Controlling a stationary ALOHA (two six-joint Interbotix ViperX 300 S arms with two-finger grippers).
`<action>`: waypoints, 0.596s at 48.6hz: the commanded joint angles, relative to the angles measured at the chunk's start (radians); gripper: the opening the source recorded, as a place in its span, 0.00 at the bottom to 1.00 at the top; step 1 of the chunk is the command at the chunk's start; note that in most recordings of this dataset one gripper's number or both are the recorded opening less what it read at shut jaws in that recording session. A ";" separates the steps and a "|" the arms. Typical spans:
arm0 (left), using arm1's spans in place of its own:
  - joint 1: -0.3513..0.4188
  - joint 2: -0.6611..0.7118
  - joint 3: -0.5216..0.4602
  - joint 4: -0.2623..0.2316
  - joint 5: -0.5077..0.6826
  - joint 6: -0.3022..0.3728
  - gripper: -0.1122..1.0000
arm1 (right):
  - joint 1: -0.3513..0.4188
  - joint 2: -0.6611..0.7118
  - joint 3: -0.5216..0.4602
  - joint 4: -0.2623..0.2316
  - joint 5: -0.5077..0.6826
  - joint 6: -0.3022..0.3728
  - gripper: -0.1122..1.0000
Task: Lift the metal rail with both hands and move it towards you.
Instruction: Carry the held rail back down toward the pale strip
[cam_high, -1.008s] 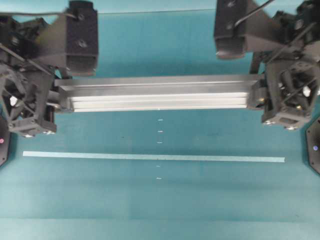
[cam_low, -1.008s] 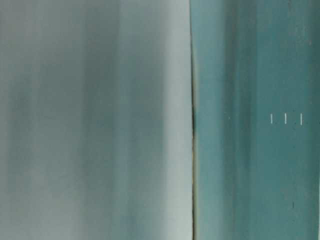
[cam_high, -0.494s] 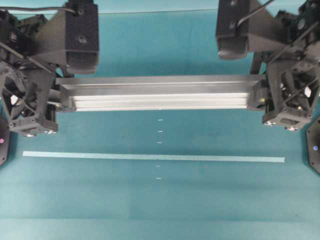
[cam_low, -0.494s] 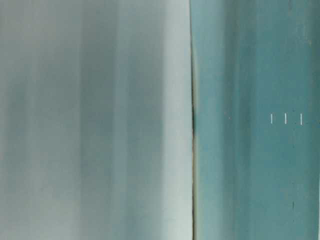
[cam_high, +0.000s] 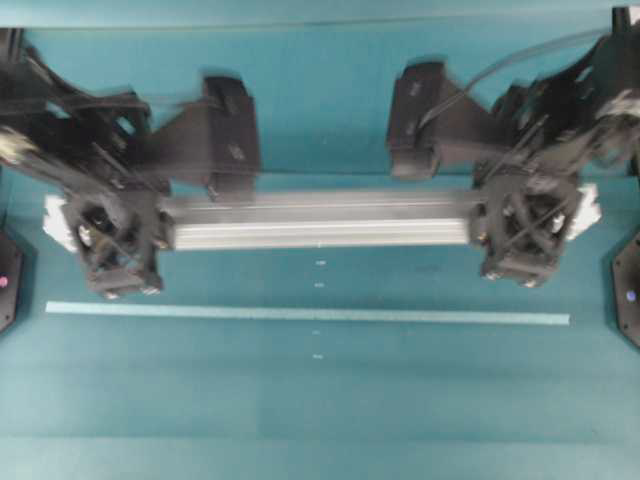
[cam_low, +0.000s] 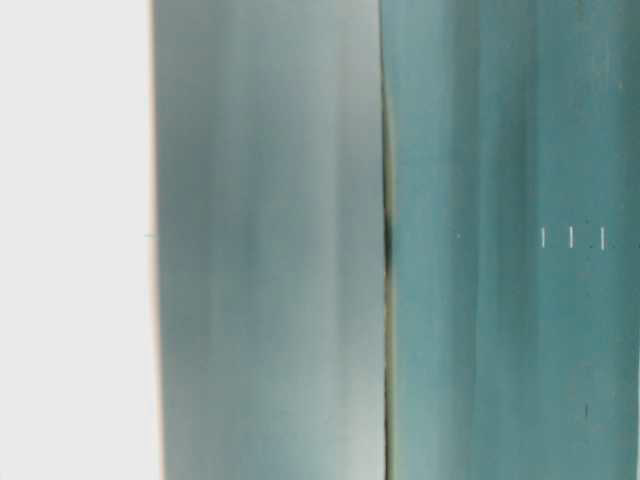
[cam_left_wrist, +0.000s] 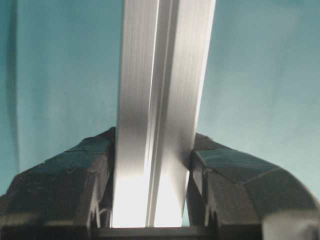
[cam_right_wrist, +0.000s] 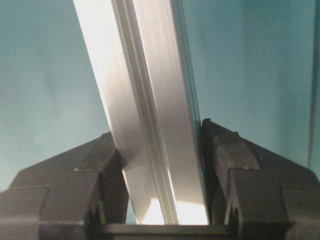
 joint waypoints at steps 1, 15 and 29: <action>0.011 -0.005 0.048 0.003 -0.083 -0.032 0.37 | -0.006 -0.003 0.043 0.003 -0.083 0.002 0.49; 0.017 0.009 0.207 0.005 -0.233 -0.023 0.37 | 0.012 0.017 0.268 0.003 -0.316 -0.008 0.49; 0.023 0.041 0.364 0.005 -0.443 -0.025 0.37 | 0.038 0.052 0.379 -0.003 -0.499 -0.006 0.49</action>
